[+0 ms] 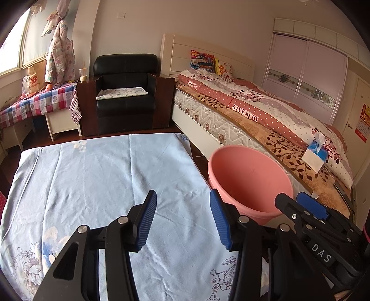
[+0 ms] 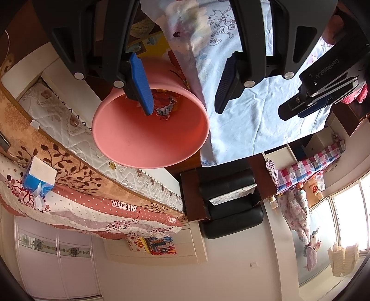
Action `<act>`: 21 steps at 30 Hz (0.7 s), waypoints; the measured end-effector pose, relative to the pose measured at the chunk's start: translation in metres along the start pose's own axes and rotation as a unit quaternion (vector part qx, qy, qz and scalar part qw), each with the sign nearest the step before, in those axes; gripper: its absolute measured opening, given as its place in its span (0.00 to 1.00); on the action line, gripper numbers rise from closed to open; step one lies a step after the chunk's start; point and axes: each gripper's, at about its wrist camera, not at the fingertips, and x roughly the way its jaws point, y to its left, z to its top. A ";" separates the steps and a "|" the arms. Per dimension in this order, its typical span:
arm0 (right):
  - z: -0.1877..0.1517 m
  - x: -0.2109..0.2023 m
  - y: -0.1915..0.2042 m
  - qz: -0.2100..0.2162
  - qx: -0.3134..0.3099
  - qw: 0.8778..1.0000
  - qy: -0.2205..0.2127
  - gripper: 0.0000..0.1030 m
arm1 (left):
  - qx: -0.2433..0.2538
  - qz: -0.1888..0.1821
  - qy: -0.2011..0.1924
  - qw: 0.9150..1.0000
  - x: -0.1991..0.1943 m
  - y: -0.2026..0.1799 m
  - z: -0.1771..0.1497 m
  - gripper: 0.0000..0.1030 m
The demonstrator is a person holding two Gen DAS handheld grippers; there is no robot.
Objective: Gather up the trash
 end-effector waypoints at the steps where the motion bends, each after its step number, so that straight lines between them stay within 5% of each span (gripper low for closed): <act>1: 0.000 0.000 0.000 0.000 0.000 1.000 0.000 0.54 | 0.000 0.000 0.000 1.000 0.000 0.000 0.000 0.46; 21: -0.001 0.001 0.001 -0.001 0.000 1.000 0.001 0.54 | 0.000 0.000 0.003 1.000 -0.002 0.001 -0.002 0.46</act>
